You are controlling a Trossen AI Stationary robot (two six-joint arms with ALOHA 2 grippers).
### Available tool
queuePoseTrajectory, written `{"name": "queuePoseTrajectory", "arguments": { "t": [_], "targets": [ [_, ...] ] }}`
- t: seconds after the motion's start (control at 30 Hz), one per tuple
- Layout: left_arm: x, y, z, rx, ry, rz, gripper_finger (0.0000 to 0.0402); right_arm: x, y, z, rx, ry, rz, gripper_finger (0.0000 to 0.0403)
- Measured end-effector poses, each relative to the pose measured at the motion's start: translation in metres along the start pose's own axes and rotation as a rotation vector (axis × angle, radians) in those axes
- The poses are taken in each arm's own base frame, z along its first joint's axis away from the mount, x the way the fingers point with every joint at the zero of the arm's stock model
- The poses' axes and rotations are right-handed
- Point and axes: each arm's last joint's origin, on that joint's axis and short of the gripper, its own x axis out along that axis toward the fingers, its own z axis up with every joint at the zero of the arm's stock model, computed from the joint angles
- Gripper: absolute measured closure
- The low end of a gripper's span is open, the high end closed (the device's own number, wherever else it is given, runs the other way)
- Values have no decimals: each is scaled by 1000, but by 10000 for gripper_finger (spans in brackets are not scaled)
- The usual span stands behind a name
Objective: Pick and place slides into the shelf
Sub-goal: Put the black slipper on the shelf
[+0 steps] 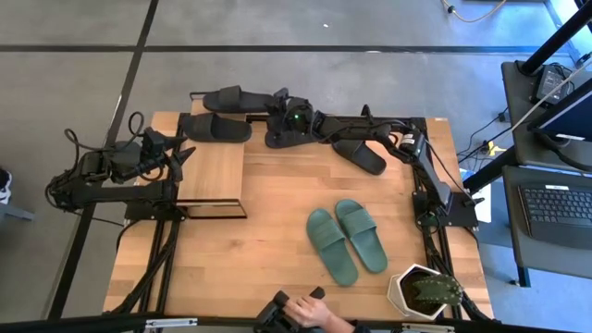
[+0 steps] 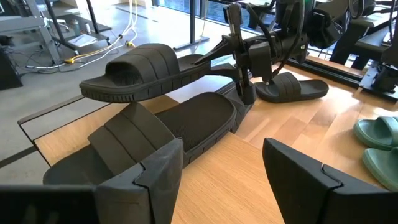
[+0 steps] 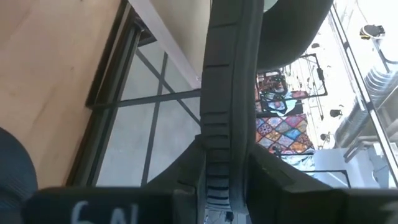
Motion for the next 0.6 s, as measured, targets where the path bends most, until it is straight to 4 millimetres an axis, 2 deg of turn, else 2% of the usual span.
{"name": "queuePoseTrajectory", "arguments": {
  "t": [0.13,0.43,0.6],
  "targets": [
    [0,0,0,0,0,0,189,0,1,1,-4,-14,5,307],
    [0,0,0,1,0,0,189,0,-1,2,-1,-21,-7,231],
    [0,0,0,1,0,0,189,0,-3,3,-17,-30,-32,208]
  ]
}}
